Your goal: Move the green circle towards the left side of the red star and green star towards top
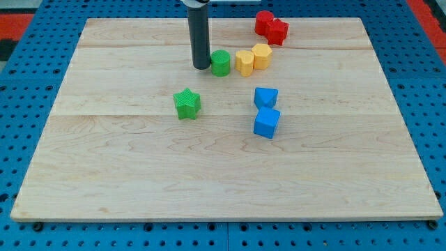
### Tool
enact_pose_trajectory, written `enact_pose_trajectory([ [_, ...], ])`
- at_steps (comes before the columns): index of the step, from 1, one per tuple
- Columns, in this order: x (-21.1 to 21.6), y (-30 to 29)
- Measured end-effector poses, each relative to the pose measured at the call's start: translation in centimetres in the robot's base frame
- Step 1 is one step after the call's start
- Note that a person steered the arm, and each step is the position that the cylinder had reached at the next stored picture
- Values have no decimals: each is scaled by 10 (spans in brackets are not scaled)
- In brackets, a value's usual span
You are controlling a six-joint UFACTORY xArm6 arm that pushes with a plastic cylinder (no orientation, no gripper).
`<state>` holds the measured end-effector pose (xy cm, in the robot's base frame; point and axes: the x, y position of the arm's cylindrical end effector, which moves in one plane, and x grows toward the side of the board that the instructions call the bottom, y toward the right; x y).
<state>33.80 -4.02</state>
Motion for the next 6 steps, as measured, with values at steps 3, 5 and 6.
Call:
enact_pose_trajectory([
  [3, 2, 39],
  [5, -24, 50],
  [6, -48, 59],
])
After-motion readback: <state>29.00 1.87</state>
